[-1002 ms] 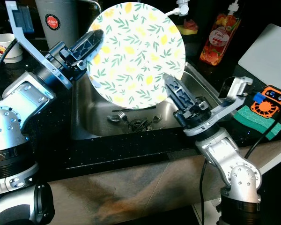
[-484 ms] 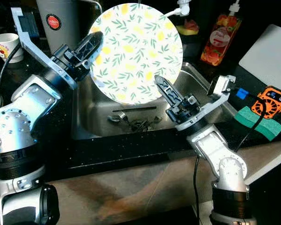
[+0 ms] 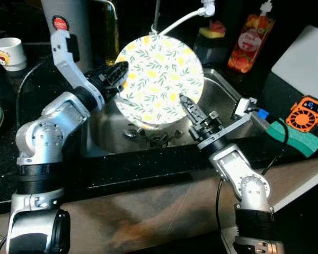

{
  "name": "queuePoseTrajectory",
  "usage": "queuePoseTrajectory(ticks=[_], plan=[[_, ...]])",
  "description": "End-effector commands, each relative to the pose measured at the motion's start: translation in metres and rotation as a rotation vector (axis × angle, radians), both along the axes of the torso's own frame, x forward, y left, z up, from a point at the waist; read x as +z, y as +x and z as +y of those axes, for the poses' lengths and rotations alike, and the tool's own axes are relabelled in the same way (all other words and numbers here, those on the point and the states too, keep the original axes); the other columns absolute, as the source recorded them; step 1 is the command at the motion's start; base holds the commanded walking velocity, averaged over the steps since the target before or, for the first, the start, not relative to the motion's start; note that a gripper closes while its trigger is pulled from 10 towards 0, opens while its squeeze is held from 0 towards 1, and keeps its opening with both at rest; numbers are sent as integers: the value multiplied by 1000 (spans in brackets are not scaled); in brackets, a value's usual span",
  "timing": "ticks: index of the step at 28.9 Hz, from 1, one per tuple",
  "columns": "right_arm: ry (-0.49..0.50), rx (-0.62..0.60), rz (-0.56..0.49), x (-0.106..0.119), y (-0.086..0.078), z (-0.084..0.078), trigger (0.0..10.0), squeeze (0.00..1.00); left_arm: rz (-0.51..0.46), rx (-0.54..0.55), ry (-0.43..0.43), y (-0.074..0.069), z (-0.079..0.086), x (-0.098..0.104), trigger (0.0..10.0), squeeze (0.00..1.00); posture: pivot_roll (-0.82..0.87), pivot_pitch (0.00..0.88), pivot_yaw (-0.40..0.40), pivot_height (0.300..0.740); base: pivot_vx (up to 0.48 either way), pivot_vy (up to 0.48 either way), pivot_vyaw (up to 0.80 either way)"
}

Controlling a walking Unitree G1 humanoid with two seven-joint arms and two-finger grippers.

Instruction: Kitchen organization

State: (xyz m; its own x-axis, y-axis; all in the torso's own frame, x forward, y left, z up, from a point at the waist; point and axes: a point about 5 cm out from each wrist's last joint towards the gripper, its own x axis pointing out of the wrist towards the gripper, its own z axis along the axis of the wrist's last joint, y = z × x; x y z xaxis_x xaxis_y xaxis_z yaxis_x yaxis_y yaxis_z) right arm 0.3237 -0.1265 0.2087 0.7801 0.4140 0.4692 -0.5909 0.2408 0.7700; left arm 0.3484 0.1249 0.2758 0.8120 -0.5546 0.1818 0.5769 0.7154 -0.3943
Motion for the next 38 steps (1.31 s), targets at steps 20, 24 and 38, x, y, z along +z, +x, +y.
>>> queuePoseTrajectory(ticks=[20, 24, 38], plan=[[-188, -202, -148, 47, 5, -46, 2745, 0, -367, 699, 236, -15, 102, 63, 10000, 0, 128, 86, -63, 740, 0, 0, 0], [-304, -264, -60, 45, 15, -55, 10000, 0, -429, 717, 340, -19, 92, 65, 10000, 0, 115, 89, -76, 740, 0, 0, 0], [-442, -338, 513, -24, 79, -43, 10000, 1000, -450, 589, 428, -15, 50, 49, 10000, 0, 118, 126, -66, 740, 0, 0, 0]])
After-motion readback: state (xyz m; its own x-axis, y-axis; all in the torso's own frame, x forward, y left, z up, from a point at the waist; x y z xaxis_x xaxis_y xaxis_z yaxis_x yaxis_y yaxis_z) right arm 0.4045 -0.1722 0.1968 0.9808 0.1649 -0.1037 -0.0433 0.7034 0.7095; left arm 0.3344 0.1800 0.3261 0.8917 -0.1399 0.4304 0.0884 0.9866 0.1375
